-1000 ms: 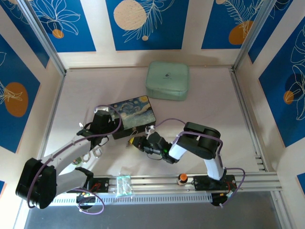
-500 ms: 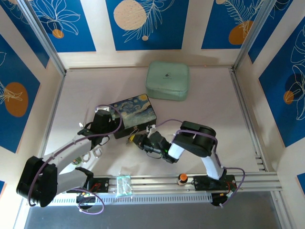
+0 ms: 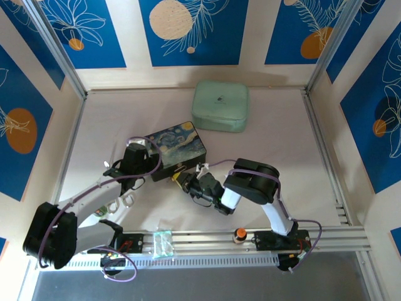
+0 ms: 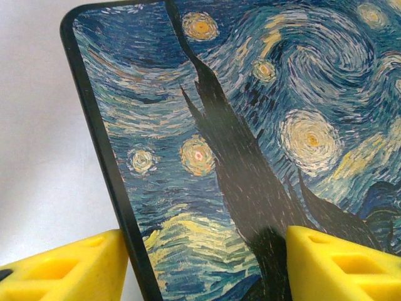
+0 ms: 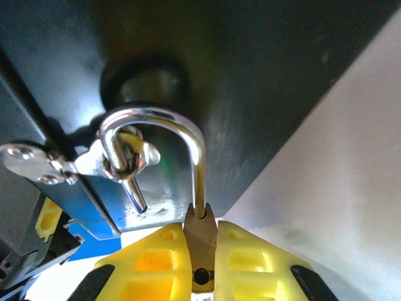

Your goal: Unlock the padlock with the key

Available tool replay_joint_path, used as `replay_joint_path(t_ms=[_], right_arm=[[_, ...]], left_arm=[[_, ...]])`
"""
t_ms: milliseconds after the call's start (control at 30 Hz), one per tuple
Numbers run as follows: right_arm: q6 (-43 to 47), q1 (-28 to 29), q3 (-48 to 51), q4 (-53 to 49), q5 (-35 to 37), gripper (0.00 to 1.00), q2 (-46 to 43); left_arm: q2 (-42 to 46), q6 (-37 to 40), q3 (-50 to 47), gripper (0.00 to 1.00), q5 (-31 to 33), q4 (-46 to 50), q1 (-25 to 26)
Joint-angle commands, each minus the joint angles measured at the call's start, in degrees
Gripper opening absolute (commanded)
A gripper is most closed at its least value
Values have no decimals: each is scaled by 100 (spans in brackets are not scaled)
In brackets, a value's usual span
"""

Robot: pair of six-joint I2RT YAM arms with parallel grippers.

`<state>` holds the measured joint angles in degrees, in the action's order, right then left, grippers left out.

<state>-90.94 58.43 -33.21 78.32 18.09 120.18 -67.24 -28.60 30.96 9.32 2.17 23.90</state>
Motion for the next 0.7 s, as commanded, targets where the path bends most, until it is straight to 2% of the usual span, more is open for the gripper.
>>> replay_joint_path(t_ms=[0,67,133,200,367,667], right_arm=[[41,-99,220,-345,385,2,-353],[-91,-167,283,-418,390,2,-341],[-282,-239,332,119,324,2,-41],[-516,-298,300,205,196,2,123],[-352,-331,424,209,291,1,93],[-403,-630,587,204,-140,0,121]], left_arm=[[-223,144,-187,65,438,1067,-61],[-226,144,-178,65,448,1058,-55],[-232,151,-170,64,456,1054,-61],[-232,146,-178,64,473,1057,-61],[-231,153,-162,63,473,1067,-58],[-237,153,-187,63,446,1007,-61]])
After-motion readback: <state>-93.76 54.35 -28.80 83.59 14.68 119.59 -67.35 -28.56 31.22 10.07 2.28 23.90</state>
